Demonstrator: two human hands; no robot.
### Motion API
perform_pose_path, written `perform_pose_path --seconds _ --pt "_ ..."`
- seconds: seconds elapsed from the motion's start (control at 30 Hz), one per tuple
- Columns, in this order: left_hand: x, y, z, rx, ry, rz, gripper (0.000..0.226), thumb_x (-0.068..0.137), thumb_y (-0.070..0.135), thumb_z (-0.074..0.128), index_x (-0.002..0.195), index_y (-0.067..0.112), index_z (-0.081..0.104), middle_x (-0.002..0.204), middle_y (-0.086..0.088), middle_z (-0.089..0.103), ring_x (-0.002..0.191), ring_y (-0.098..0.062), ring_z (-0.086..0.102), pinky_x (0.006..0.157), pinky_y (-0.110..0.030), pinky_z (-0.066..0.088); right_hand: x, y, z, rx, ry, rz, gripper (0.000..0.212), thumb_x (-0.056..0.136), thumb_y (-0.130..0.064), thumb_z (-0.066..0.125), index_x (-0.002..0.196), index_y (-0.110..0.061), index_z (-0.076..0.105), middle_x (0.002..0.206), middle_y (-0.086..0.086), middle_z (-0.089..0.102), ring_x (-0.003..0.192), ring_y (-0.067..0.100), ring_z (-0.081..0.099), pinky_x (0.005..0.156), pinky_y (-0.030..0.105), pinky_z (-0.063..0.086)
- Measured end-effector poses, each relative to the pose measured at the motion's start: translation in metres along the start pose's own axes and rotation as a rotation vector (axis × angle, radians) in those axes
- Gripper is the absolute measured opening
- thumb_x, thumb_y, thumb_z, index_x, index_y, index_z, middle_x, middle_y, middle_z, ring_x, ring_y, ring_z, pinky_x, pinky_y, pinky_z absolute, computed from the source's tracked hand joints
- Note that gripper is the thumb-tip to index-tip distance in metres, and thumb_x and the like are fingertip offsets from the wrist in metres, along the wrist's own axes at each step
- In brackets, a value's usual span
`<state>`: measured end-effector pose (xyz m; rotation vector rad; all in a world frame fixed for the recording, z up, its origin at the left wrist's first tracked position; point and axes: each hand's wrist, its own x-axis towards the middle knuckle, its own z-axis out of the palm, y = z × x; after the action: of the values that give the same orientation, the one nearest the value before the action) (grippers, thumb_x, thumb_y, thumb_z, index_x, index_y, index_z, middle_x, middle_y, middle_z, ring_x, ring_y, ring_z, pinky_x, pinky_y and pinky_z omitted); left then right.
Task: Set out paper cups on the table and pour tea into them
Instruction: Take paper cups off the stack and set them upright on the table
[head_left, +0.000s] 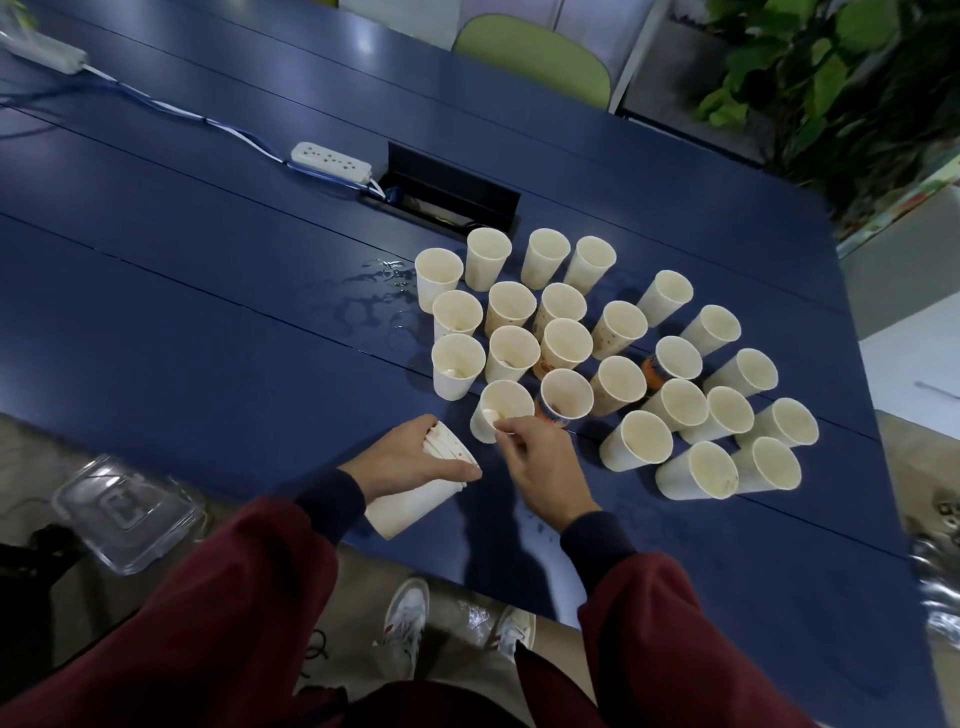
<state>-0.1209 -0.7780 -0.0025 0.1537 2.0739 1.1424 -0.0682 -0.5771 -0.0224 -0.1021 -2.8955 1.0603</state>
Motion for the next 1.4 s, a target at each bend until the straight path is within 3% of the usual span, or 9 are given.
perform_pose_path --seconds 0.17,0.3,0.4,0.7,0.9,1.07,1.2,1.3,1.4 --pt "0.0 -0.001 0.005 -0.03 -0.029 0.036 0.056 0.069 0.047 0.088 0.105 0.015 0.06 0.104 -0.004 0.069 0.099 -0.024 0.065 0.082 -0.034 0.053 -0.01 -0.004 0.002 0.066 0.041 -0.014 0.028 0.095 -0.024 0.059 0.118 -0.013 0.069 0.123 0.001 0.067 0.108 0.019 0.064 0.09 0.041 0.054" --pt "0.002 0.005 0.015 -0.066 -0.054 0.08 0.046 0.073 0.037 0.087 0.105 0.016 0.063 0.102 -0.001 0.071 0.096 -0.019 0.066 0.079 -0.028 0.052 -0.027 -0.014 -0.004 0.108 0.093 0.03 0.028 0.096 -0.043 0.057 0.092 -0.019 0.071 0.087 -0.008 0.067 0.076 0.01 0.061 0.069 0.036 0.052" --pt "0.005 0.012 0.024 -0.098 -0.099 0.119 0.038 0.076 0.027 0.085 0.106 0.017 0.064 0.1 0.002 0.072 0.092 -0.011 0.066 0.079 -0.025 0.052 -0.039 -0.017 -0.007 0.168 0.02 0.065 0.042 0.1 -0.044 0.051 0.071 -0.017 0.062 0.062 -0.002 0.057 0.059 0.016 0.051 0.06 0.044 0.045" --pt "0.018 0.022 0.051 -0.059 -0.208 0.147 0.039 0.075 0.024 0.085 0.106 0.012 0.065 0.101 -0.006 0.073 0.087 -0.009 0.064 0.081 -0.028 0.053 -0.061 -0.004 -0.024 0.202 0.054 0.134 0.039 0.102 -0.035 0.054 0.07 -0.015 0.061 0.059 0.0 0.061 0.056 0.017 0.058 0.061 0.043 0.048" --pt "0.026 0.03 0.071 0.071 -0.243 0.153 0.043 0.07 0.026 0.089 0.104 0.017 0.065 0.099 0.001 0.072 0.094 -0.016 0.067 0.084 -0.034 0.054 -0.075 0.017 -0.04 0.173 0.247 0.233 0.042 0.103 -0.034 0.052 0.068 -0.01 0.055 0.053 0.002 0.059 0.05 0.016 0.06 0.057 0.049 0.05" --pt "0.025 0.032 0.073 0.112 -0.217 0.111 0.047 0.072 0.034 0.089 0.104 0.013 0.062 0.1 0.003 0.069 0.089 -0.009 0.062 0.075 -0.023 0.05 -0.081 0.039 -0.071 0.026 0.483 0.252 0.033 0.102 -0.03 0.055 0.074 -0.012 0.057 0.063 0.001 0.062 0.056 0.018 0.055 0.055 0.035 0.043" --pt "0.019 0.043 0.076 0.113 -0.324 0.152 0.044 0.077 0.026 0.086 0.093 0.009 0.05 0.089 -0.008 0.053 0.08 -0.016 0.046 0.056 -0.009 0.037 -0.084 0.043 -0.066 -0.045 0.435 0.213 0.019 0.098 -0.018 0.065 0.08 -0.01 0.064 0.073 -0.001 0.06 0.063 0.011 0.051 0.059 0.015 0.037" --pt "0.017 0.047 0.077 0.116 -0.353 0.153 0.043 0.077 0.022 0.086 0.096 0.009 0.049 0.09 -0.009 0.05 0.077 -0.01 0.046 0.053 -0.008 0.037 -0.085 0.046 -0.047 -0.058 0.31 0.183 0.012 0.096 -0.017 0.065 0.088 -0.009 0.07 0.083 0.003 0.066 0.073 0.018 0.06 0.067 0.032 0.048" --pt "0.017 0.043 0.077 0.127 -0.324 0.127 0.048 0.071 0.032 0.09 0.095 0.005 0.057 0.093 -0.003 0.063 0.073 -0.007 0.055 0.066 -0.012 0.045 -0.086 0.044 -0.033 -0.034 0.224 0.166 0.013 0.094 -0.015 0.066 0.103 -0.009 0.073 0.097 0.007 0.072 0.085 0.024 0.067 0.074 0.039 0.054"
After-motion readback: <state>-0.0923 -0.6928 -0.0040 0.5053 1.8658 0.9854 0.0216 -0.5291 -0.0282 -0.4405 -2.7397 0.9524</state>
